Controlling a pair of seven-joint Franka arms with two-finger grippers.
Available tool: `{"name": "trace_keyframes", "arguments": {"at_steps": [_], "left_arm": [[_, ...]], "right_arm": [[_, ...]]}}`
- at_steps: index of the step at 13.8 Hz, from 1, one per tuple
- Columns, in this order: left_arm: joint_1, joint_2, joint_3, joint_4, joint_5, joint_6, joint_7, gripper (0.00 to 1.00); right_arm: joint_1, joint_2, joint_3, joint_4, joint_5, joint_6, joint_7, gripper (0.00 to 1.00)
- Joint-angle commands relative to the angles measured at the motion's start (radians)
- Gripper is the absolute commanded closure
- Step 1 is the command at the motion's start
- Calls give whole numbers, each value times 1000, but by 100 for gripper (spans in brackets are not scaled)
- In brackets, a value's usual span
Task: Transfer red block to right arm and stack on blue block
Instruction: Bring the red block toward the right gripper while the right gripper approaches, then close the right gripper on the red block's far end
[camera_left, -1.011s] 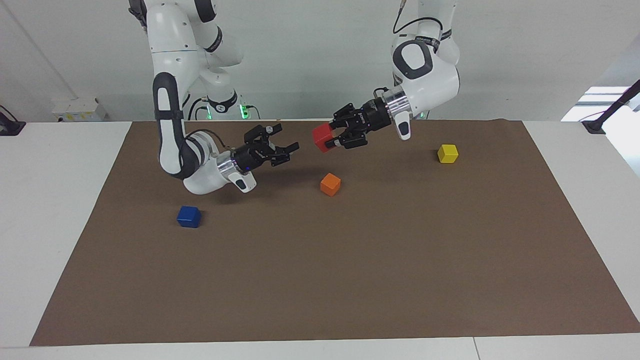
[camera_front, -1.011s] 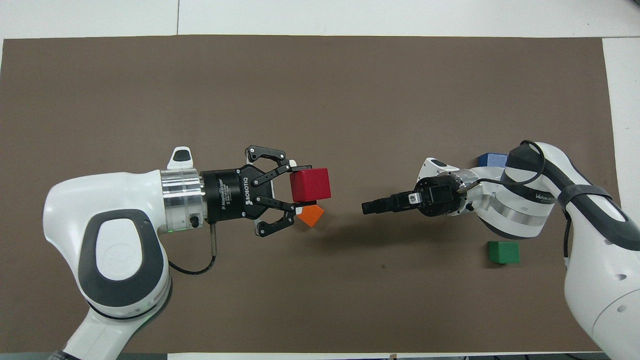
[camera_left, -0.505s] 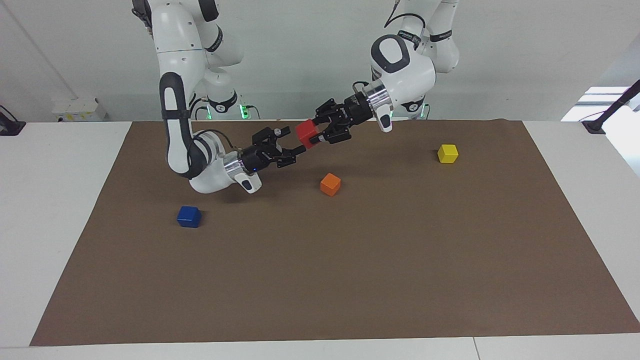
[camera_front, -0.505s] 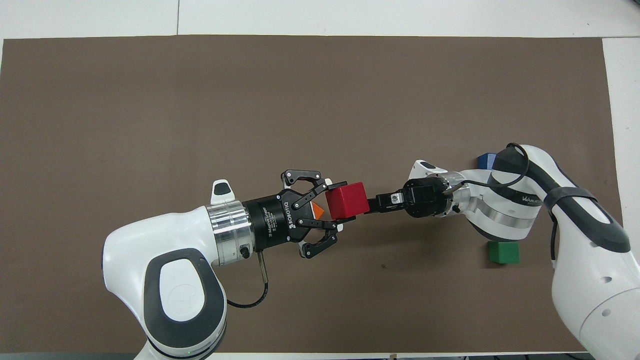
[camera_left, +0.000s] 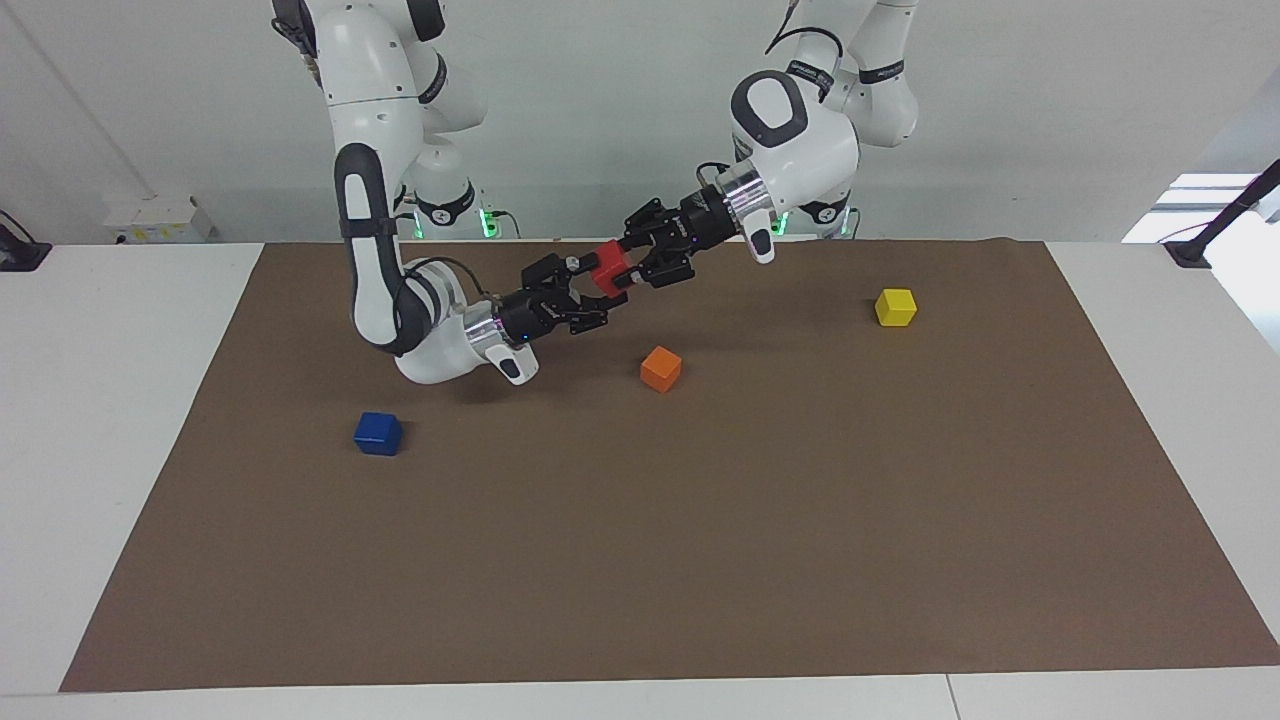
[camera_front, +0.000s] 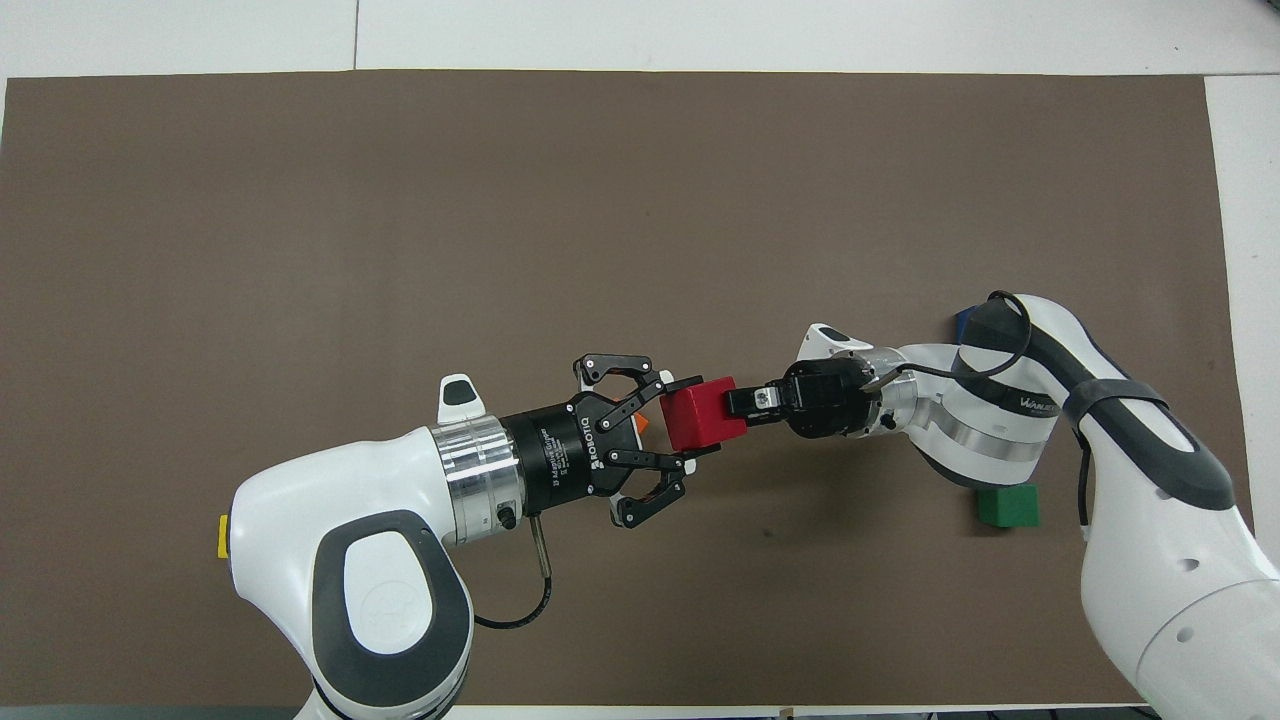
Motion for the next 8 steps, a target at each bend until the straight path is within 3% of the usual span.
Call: {"name": "trace_keyframes", "arguments": {"at_steps": [1, 5, 7, 8], "left_arm": [[-23, -7, 14, -13, -32, 22, 32, 100], [-23, -7, 14, -14, -32, 22, 41, 100], [-21, -7, 14, -17, -32, 22, 43, 100], [-21, -8, 14, -20, -32, 22, 43, 100]], "right_arm": [[10, -28, 1, -28, 32, 28, 0, 0], [11, -28, 1, -26, 32, 37, -2, 3], [11, -28, 1, -26, 32, 39, -2, 30], [11, -28, 1, -26, 32, 39, 0, 56]]}}
